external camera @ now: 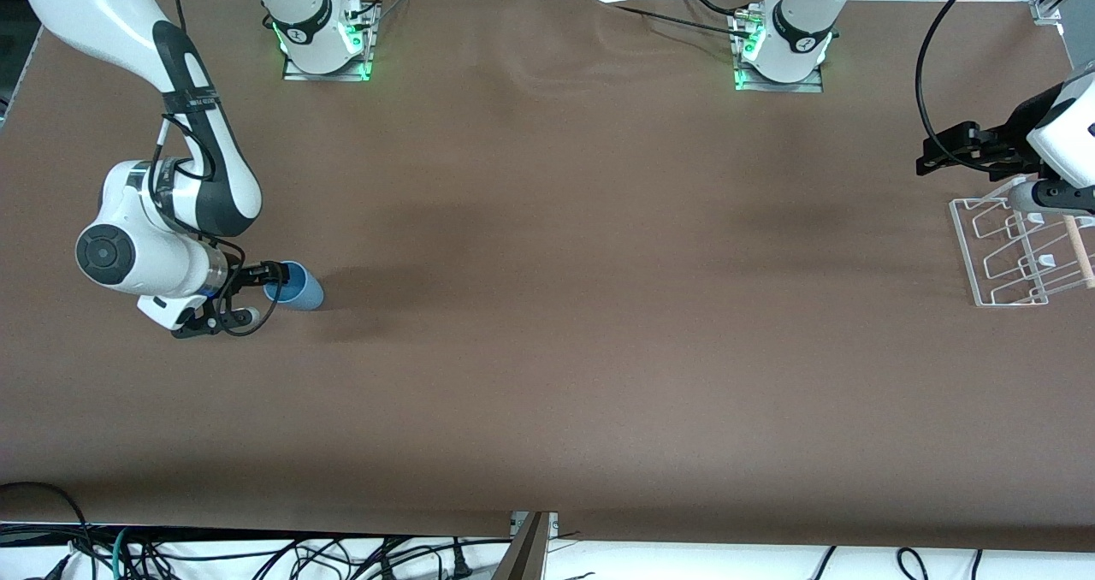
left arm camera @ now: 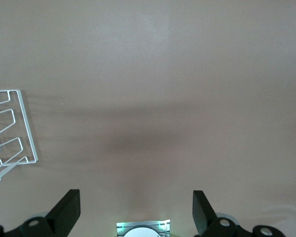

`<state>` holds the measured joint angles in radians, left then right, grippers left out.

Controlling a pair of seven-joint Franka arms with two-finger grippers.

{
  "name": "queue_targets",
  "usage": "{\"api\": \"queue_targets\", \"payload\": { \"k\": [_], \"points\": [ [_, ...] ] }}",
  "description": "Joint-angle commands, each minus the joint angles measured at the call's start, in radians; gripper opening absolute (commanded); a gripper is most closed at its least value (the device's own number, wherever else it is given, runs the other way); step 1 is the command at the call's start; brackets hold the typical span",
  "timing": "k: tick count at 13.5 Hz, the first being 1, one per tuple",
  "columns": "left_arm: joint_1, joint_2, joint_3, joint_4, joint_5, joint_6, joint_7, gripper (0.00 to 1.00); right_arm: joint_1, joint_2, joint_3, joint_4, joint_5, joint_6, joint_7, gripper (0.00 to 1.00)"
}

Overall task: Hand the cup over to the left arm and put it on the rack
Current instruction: 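Close the right gripper on the cup while the left gripper lifts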

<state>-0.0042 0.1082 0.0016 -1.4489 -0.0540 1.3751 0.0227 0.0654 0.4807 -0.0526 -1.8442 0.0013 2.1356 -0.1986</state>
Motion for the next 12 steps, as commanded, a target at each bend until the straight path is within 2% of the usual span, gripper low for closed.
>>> {"api": "queue_targets", "payload": {
  "k": [1, 3, 7, 9, 10, 12],
  "points": [
    [0.003, 0.028, -0.014, 0.045, -0.021, -0.008, -0.003, 1.00, -0.009, 0.010, 0.005, -0.003, -0.007, 0.017, 0.002, 0.85],
    [0.004, 0.028, -0.014, 0.041, -0.053, -0.007, 0.002, 1.00, -0.009, 0.019, 0.005, -0.001, -0.003, 0.015, 0.005, 0.69],
    [0.003, 0.022, -0.034, 0.016, -0.130, -0.005, 0.006, 1.00, -0.004, 0.025, 0.007, -0.001, -0.003, 0.006, 0.054, 0.30],
    [0.006, 0.022, -0.034, -0.004, -0.173, -0.004, 0.009, 1.00, -0.006, 0.030, 0.007, -0.001, -0.001, 0.004, 0.059, 0.06],
    [0.004, 0.022, -0.034, -0.005, -0.184, -0.005, 0.009, 1.00, -0.006, 0.030, 0.007, 0.002, 0.000, 0.004, 0.058, 0.00],
    [0.003, 0.024, -0.069, -0.007, -0.185, -0.004, 0.054, 1.00, -0.004, 0.027, 0.007, 0.034, 0.002, -0.028, 0.050, 0.00]
  ]
}}
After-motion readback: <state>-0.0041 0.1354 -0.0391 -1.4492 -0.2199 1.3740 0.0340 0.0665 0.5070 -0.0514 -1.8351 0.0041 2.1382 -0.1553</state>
